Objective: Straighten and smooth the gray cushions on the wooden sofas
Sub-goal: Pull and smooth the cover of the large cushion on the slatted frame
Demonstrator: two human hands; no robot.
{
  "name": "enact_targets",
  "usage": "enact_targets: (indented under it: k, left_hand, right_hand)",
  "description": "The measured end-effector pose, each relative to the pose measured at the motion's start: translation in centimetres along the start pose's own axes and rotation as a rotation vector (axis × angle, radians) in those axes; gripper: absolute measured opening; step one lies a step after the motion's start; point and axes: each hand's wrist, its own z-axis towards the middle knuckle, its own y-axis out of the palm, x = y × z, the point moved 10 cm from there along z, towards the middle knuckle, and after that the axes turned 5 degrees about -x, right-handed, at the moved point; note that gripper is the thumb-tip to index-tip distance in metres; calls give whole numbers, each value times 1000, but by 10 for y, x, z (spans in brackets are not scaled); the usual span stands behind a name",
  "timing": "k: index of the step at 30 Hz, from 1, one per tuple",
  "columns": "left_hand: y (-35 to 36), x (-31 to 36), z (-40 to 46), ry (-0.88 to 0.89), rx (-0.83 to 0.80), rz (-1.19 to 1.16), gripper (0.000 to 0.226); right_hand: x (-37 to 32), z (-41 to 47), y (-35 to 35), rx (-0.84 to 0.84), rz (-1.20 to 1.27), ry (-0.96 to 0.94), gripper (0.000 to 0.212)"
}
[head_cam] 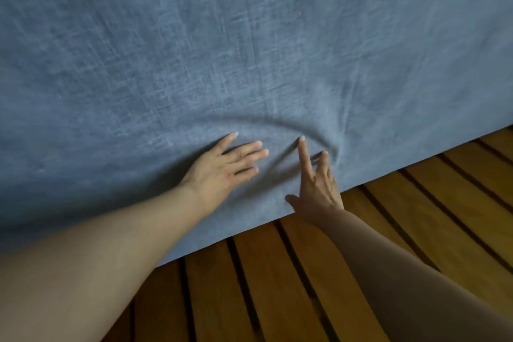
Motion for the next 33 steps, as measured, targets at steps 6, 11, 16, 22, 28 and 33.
enact_targets:
  k: [6,11,16,22,28,33]
  left_hand:
    - [-91,7,60,-10,44,-48,70]
    - [-167,-1,115,-13,69,-26,76]
    - [-191,7,142,2,-15,-17,75]
    - [-210,6,144,95,-79,46,67]
    - [-289,-24,161,117,48,-6,58]
    - [-396,-19,232,61,150,-122,55]
  right_hand:
    - [78,28,-86,-1,162,56,118]
    - [132,48,-152,-86,156,39,113]
    - [143,58,-167,-222,102,-45,106]
    - [163,58,-204,-166,208,-1,88]
    - [249,79,-321,54,571,348,86]
    - [324,107,-367,31,755,446,97]
